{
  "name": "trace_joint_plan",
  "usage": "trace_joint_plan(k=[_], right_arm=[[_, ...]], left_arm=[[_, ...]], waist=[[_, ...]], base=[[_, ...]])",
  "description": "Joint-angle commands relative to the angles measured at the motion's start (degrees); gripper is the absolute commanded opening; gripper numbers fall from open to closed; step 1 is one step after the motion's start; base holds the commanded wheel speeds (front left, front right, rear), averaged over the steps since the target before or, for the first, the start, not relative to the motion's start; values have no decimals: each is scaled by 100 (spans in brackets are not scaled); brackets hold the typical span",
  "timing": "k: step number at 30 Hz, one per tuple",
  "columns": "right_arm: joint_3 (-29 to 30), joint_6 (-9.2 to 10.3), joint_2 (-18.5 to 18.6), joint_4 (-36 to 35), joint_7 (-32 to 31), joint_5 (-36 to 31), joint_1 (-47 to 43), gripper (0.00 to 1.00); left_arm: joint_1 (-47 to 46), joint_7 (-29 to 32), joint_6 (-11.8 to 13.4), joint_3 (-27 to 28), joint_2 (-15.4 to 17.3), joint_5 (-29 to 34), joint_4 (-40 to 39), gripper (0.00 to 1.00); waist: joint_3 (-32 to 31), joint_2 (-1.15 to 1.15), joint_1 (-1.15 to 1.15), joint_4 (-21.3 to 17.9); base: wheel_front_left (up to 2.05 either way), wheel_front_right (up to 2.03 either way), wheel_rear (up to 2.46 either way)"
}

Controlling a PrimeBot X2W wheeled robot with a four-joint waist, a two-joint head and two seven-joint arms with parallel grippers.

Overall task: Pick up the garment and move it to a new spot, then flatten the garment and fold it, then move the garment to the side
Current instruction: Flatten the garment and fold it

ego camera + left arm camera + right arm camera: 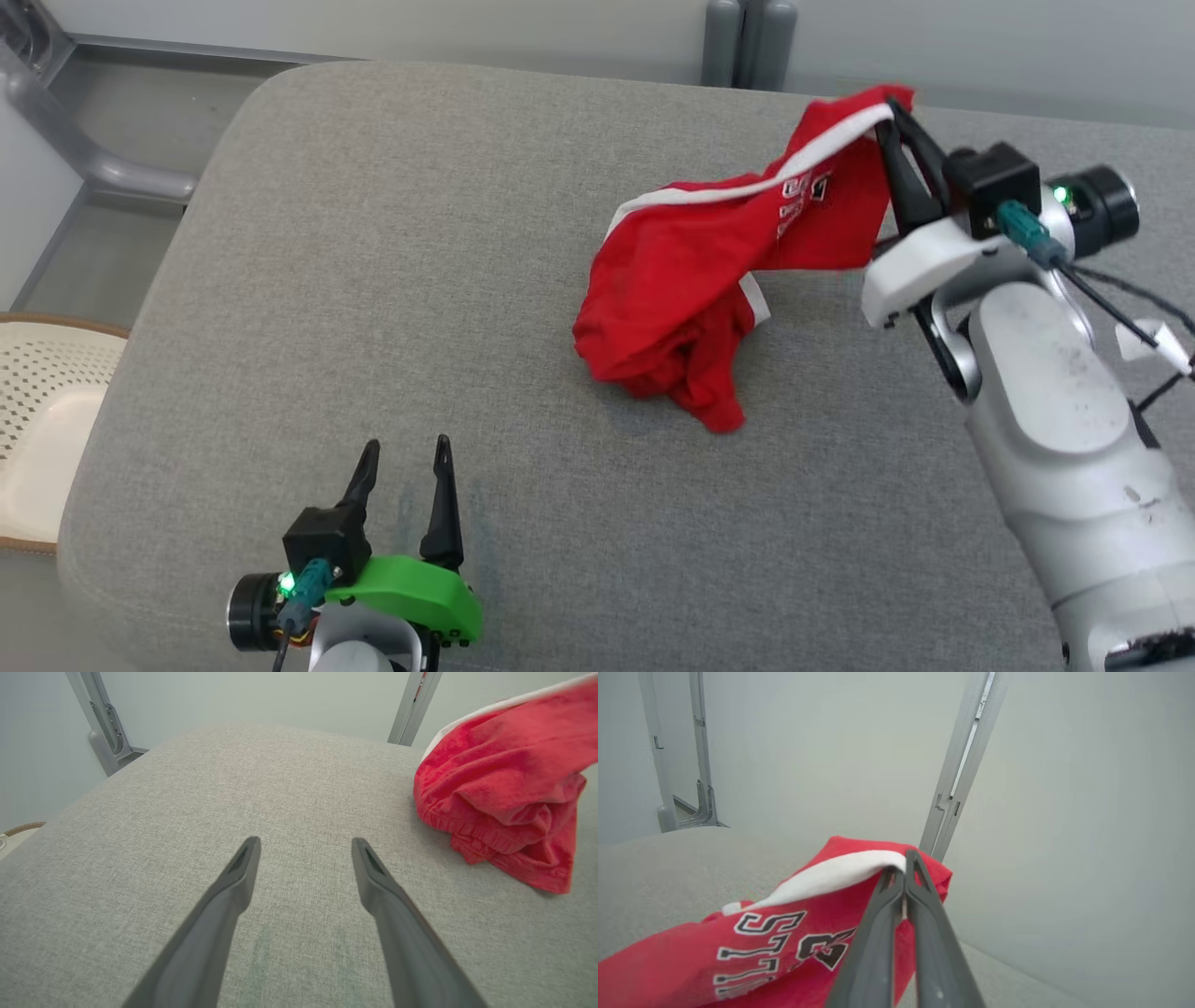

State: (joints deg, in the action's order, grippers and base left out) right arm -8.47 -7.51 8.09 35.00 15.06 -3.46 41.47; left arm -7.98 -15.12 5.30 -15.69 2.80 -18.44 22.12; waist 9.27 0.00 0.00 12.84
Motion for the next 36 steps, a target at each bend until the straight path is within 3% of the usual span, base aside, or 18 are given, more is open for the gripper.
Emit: trace_joint_plan(k=[1, 10, 17, 21, 27, 36], right_arm=[[-98, 5, 31, 40, 14, -57, 232, 0], [-651, 5, 181, 532, 14, -330, 1867, 0], [-1012, 5, 67, 247, 14, -179, 2489, 0], [-1080, 6, 95, -7, 14, 81, 1992, 0], [-846, 5, 227, -170, 14, 489, 734, 0], [77, 6, 513, 43, 14, 494, -944, 0]], left_arm=[[-82, 0, 16, -53, 22, -56, 9, 100], [-206, 0, 44, -663, 23, -361, 82, 100], [-152, 0, 131, -819, 22, -440, 107, 100], [-66, 0, 151, -685, 21, -344, 152, 100], [-20, 0, 80, -414, 21, -115, 217, 100], [-83, 0, -72, -319, 22, 65, 274, 100]], waist=[[-2, 0, 0, 89], [20, 0, 0, 733], [62, 0, 0, 915], [33, 0, 0, 729], [-57, 0, 0, 122], [-144, 0, 0, -593]], base=[[0, 0, 0], [0, 0, 0], [0, 0, 0], [0, 0, 0], [0, 0, 0], [0, 0, 0]])
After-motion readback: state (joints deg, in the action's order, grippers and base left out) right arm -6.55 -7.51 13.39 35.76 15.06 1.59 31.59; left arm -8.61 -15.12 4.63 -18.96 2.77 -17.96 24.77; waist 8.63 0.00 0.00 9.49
